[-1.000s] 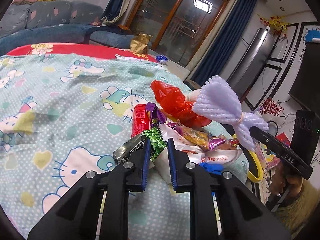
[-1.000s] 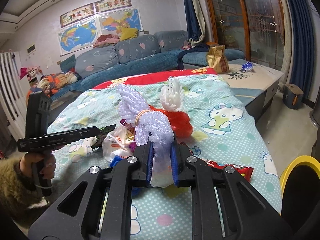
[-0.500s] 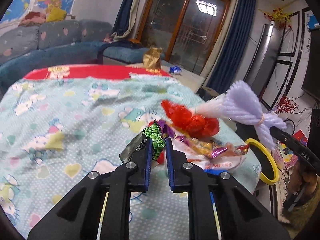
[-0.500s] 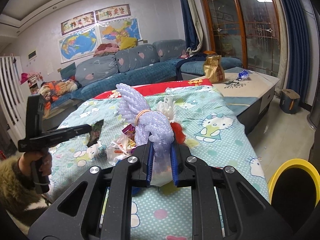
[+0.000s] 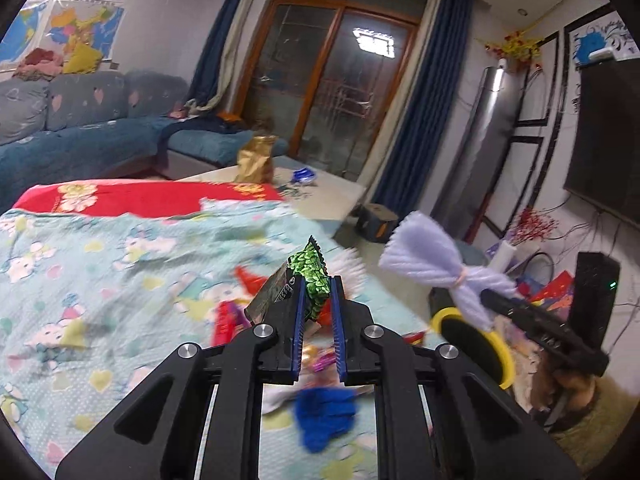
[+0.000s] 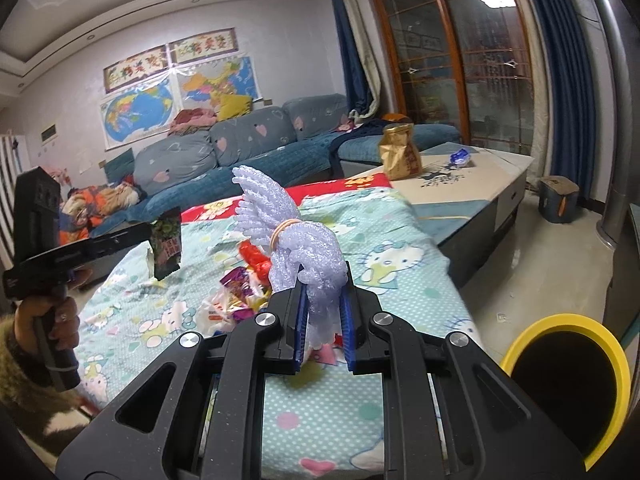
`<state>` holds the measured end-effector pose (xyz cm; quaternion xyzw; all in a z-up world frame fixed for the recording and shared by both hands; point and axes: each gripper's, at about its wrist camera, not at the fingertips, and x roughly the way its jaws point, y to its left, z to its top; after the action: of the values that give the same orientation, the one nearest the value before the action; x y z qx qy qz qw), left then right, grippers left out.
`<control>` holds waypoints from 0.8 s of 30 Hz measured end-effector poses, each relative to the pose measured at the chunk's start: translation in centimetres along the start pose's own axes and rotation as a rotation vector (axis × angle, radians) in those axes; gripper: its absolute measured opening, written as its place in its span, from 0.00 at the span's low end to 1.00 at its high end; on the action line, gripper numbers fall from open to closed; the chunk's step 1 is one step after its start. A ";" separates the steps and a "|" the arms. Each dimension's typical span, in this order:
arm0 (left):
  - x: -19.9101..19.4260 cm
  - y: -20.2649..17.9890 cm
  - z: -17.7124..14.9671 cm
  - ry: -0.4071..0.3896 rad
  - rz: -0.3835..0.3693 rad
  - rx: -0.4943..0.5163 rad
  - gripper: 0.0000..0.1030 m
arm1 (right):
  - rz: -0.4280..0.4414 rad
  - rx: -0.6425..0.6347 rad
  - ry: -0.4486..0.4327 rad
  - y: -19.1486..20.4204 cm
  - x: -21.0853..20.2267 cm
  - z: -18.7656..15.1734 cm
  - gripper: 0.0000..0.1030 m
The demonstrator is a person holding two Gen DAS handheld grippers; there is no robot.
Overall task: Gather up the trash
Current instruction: 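Carry the foam net and green wrapper in both grippers over the yellow bin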
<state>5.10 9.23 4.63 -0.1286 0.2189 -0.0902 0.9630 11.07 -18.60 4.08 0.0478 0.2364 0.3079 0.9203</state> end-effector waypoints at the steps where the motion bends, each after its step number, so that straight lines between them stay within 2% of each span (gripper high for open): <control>1: 0.1 -0.6 0.2 -0.005 -0.015 0.005 0.12 | -0.003 0.009 -0.003 -0.1 -0.3 0.0 0.10; 11: 3.0 -6.9 1.4 -0.004 -0.153 0.065 0.12 | -0.125 0.106 -0.016 -4.7 -2.9 -0.2 0.10; 24: 9.1 -14.5 -0.9 0.084 -0.315 0.124 0.12 | -0.295 0.261 -0.034 -11.4 -6.9 -2.6 0.10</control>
<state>11.06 -6.82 4.36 -0.0976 0.2301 -0.2585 0.9331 11.25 -31.99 1.89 0.1371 0.2631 0.1357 0.9453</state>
